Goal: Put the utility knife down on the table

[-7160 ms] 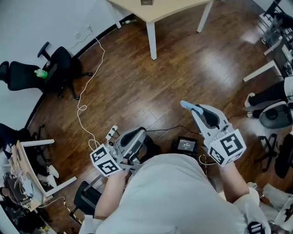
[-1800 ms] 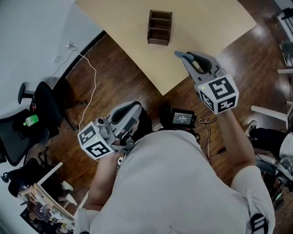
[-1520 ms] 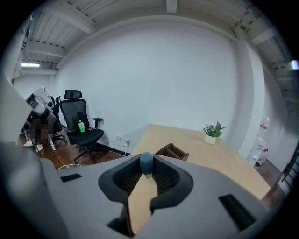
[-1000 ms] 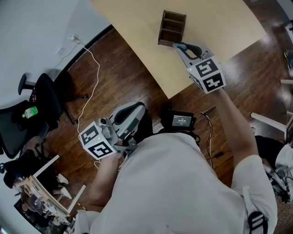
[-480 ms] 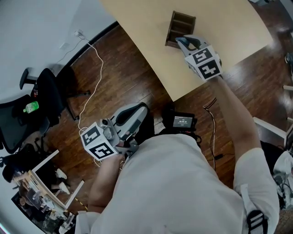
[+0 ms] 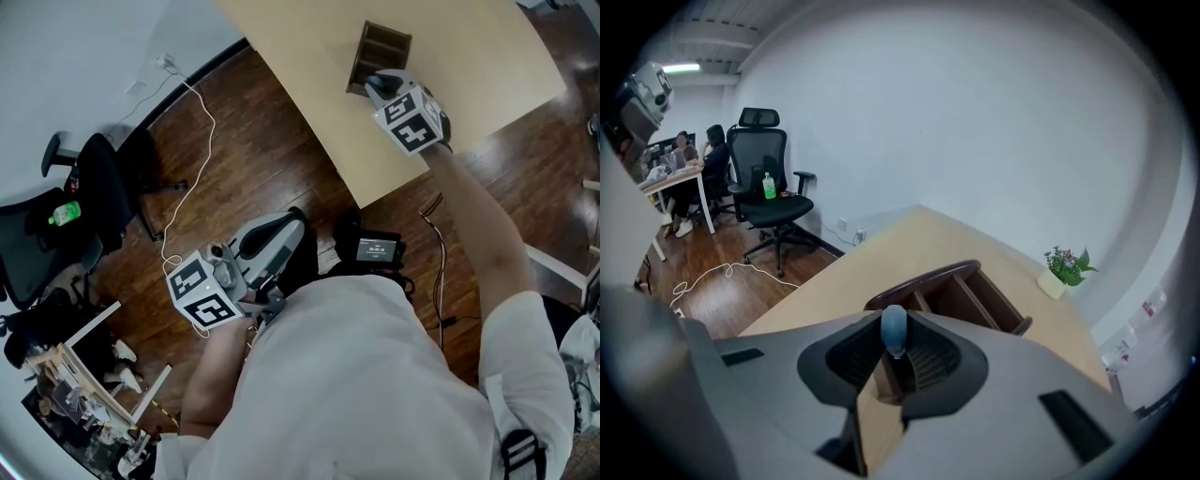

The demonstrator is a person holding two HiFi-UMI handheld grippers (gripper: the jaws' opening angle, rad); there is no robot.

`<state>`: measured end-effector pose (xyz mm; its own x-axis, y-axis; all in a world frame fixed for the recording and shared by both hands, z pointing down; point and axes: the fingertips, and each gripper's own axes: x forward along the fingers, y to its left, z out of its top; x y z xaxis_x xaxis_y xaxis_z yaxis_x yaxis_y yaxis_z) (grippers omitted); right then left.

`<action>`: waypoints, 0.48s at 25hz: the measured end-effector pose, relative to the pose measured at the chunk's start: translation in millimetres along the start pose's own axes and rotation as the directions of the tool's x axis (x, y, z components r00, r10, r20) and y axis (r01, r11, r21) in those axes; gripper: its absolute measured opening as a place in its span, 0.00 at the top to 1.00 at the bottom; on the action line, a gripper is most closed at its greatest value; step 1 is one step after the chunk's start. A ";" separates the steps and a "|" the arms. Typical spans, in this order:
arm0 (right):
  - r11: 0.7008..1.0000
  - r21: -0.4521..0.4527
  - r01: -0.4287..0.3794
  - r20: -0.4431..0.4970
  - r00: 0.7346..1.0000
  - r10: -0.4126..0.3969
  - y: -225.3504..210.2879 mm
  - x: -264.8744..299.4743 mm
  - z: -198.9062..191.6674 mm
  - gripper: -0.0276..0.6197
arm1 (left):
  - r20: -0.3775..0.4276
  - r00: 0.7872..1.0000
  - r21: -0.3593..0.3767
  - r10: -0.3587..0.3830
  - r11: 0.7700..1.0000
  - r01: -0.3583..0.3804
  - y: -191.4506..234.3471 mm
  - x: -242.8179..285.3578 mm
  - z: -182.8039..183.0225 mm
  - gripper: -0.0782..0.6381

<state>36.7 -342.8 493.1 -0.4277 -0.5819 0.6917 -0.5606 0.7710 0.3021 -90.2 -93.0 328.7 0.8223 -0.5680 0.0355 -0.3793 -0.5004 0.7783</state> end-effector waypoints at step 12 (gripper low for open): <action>0.981 -0.192 0.040 -0.034 0.998 -0.048 5.7 16.2 -4.6 0.85 | -0.012 1.000 -0.009 0.000 1.000 0.000 -0.3 -0.3 -2.7 0.89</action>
<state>29.8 -346.6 509.0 -0.3763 -0.6089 0.6983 -0.4309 0.7823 0.4499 -89.2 -91.0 330.2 0.8273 -0.5602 0.0427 -0.3753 -0.4944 0.7840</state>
